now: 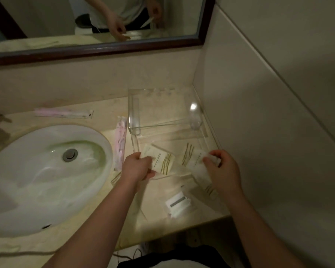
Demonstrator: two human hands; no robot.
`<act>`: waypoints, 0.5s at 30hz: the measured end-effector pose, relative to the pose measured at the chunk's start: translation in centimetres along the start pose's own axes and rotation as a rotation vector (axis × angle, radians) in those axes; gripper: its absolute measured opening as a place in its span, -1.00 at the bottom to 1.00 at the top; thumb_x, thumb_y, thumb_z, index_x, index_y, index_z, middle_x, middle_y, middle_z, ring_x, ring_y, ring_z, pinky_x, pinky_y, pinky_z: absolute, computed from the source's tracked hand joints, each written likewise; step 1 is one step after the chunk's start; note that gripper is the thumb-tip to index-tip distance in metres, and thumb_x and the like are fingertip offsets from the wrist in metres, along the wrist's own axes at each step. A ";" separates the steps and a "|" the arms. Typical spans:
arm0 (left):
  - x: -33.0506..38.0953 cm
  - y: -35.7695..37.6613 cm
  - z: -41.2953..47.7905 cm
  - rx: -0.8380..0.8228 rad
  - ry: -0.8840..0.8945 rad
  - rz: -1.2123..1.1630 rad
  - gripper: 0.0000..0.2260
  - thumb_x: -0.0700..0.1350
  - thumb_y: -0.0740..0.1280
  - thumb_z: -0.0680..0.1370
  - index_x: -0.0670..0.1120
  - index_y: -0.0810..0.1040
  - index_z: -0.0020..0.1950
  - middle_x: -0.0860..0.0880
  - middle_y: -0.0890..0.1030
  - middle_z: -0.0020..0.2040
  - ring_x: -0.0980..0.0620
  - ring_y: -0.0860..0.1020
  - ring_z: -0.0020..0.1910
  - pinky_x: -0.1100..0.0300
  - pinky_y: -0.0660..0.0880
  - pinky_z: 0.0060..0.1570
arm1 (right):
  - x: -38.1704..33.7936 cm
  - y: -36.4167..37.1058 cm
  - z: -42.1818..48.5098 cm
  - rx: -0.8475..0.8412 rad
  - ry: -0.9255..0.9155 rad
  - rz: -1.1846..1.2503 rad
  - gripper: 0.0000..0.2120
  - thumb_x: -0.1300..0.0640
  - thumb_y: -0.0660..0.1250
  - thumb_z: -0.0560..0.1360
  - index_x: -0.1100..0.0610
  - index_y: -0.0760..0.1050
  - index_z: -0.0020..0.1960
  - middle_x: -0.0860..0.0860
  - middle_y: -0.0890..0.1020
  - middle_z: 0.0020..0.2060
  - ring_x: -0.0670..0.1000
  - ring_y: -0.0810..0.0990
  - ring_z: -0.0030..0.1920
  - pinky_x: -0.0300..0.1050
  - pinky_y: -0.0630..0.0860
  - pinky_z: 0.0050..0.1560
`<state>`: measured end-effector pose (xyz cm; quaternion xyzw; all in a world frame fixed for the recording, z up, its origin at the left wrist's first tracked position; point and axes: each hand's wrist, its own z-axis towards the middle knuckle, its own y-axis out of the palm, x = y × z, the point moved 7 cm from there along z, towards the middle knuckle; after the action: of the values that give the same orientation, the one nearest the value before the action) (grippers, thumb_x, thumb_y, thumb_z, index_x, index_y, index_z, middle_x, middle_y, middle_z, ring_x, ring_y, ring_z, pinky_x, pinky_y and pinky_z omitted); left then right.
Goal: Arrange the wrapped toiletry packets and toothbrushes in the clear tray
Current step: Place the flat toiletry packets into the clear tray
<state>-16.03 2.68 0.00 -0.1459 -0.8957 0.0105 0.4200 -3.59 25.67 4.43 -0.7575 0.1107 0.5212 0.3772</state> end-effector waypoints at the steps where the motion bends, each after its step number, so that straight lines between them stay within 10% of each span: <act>1: 0.1 0.2 0.5 0.034 0.012 0.020 -0.79 -0.24 0.26 0.51 -0.25 0.53 0.12 -0.22 0.68 -0.08 -0.17 0.70 -0.22 0.01 0.66 -0.22 | -0.4 0.6 1.3 -0.036 0.007 -0.006 -0.96 0.12 0.38 0.48 0.02 0.53 -0.09 -0.09 0.63 -0.21 -0.09 0.61 -0.22 -0.23 0.49 -0.31; 15: 2.3 2.2 1.2 0.249 0.324 1.050 -0.71 -0.17 0.28 0.50 -0.20 0.38 0.19 -0.14 0.59 0.00 -0.17 0.60 -0.07 0.12 0.36 -0.30 | -1.1 6.8 8.6 -0.381 -0.041 -0.561 -0.90 0.13 0.29 0.53 0.06 0.55 0.02 -0.05 0.54 -0.14 -0.03 0.53 -0.13 -0.16 0.42 -0.18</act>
<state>-17.84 5.50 0.64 -0.5212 -0.6187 0.3014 0.5047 -13.94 26.64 0.84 -0.8046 -0.2091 0.4237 0.3596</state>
